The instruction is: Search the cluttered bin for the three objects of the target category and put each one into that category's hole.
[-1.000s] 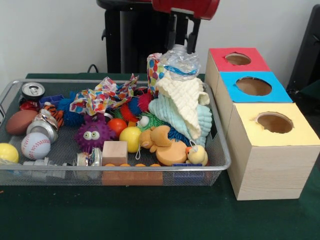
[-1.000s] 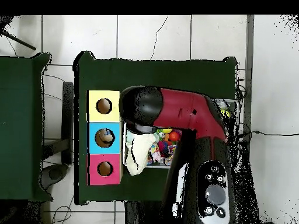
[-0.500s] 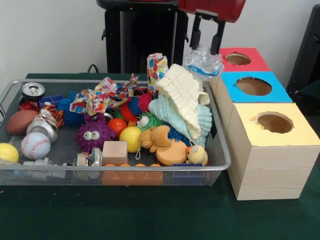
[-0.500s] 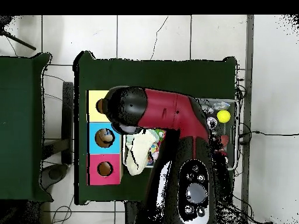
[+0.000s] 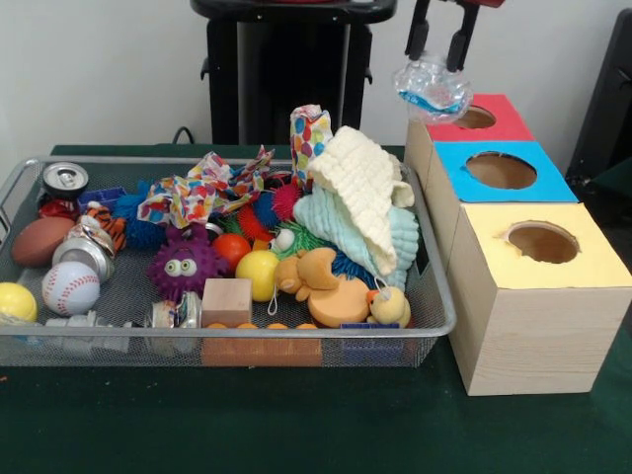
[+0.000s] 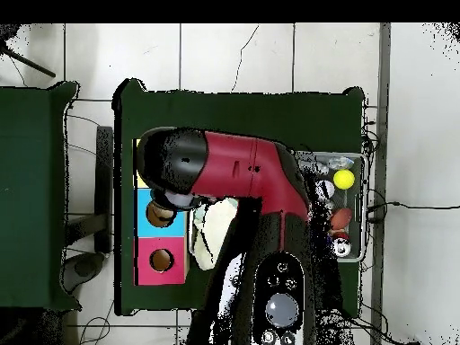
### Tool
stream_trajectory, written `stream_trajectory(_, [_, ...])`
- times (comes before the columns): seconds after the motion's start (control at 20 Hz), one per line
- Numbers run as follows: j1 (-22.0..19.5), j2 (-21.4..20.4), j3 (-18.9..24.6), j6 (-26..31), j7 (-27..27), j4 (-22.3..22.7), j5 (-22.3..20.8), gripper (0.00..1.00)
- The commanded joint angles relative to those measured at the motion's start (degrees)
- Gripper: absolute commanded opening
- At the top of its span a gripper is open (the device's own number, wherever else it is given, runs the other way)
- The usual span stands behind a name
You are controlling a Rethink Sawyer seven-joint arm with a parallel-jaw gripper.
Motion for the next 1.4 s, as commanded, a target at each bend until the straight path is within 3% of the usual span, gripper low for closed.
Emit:
stream_trajectory(0.05, [1.0, 1.0, -0.9, 5.1, 17.6, -0.4, 2.8, 0.00])
stream_trajectory(1.15, [1.8, 9.2, -1.5, -6.0, 17.7, -2.1, 6.7, 0.00])
stream_trajectory(1.4, [3.0, 9.1, -2.1, -6.5, 19.1, -0.9, 8.7, 0.00])
